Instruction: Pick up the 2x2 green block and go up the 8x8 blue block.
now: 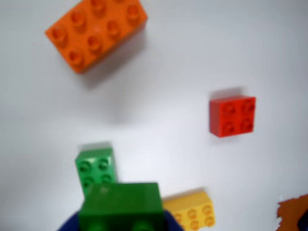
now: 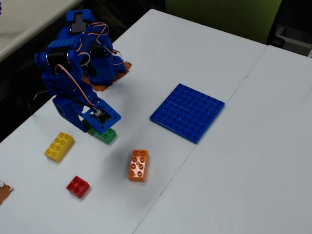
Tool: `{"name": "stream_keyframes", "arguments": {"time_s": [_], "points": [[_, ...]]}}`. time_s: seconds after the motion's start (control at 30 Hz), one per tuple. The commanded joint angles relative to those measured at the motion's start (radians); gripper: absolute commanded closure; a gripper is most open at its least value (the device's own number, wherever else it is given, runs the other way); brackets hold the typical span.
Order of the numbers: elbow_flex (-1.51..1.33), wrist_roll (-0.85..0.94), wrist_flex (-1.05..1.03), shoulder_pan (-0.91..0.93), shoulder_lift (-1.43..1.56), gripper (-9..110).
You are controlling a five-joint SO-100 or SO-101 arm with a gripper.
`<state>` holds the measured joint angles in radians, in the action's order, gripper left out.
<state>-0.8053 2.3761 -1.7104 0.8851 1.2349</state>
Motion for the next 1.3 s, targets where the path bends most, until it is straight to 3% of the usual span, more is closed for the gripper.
{"name": "stream_keyframes", "arguments": {"time_s": [0.0,0.43,0.6,0.97,1.27], "points": [[0.009,-0.017,-0.040,-0.031,0.156,94],[-0.097,-0.193,-0.043,-0.319,0.646,94],[0.026,-0.350,-0.041,-0.489,0.730,94],[0.502,-0.756,0.078,-0.884,0.589,96],[0.506,-1.015,0.308,-1.051,0.380,100]]}}
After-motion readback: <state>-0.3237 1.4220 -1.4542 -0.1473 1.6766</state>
